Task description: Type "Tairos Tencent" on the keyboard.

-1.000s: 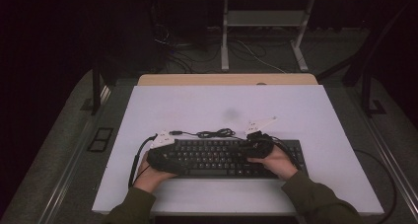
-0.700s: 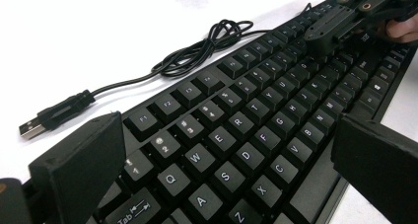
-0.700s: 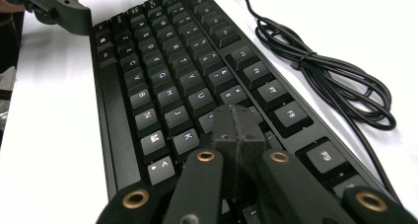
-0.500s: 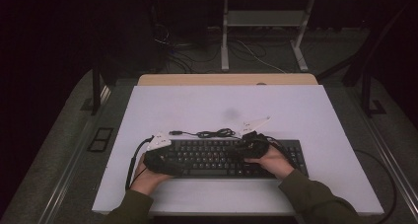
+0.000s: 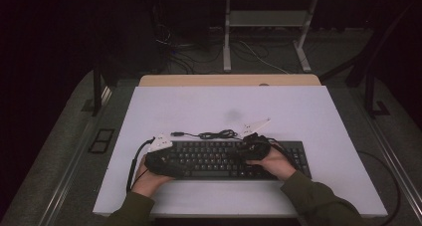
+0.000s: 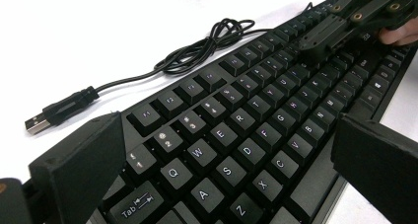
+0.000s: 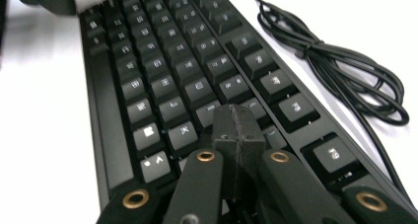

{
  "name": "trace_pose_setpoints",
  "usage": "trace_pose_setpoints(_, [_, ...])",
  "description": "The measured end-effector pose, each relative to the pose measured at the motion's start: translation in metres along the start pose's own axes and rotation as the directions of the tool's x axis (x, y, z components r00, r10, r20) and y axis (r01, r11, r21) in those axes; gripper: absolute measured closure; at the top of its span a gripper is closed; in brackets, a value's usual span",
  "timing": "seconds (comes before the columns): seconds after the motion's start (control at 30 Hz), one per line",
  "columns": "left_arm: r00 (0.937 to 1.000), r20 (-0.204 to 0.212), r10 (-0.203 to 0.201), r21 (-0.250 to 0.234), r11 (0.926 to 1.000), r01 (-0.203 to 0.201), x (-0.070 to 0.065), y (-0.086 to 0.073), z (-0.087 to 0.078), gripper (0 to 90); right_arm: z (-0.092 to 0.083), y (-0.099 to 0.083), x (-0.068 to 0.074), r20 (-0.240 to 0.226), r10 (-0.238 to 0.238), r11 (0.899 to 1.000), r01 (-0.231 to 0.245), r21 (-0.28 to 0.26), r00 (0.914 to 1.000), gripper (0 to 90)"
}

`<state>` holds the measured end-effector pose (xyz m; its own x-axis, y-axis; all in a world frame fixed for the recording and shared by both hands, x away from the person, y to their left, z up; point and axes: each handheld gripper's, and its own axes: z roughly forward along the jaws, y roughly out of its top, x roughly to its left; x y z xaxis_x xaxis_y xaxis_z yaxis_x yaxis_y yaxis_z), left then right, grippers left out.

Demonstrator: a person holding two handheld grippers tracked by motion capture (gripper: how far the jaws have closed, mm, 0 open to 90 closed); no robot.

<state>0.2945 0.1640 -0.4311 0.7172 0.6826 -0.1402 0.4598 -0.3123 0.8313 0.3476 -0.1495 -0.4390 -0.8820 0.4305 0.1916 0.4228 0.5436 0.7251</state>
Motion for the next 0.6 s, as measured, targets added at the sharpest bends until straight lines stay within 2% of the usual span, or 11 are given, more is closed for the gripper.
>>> trace_pose_setpoints(0.6, [1.0000, 0.002, 0.003, 0.000, 1.0000, -0.003, 0.0000, 0.0000, -0.0001, 0.5, -0.0023, 0.0011, 0.0012, -0.003, -0.003, 1.000, 0.003, -0.016, 1.0000, 89.6])
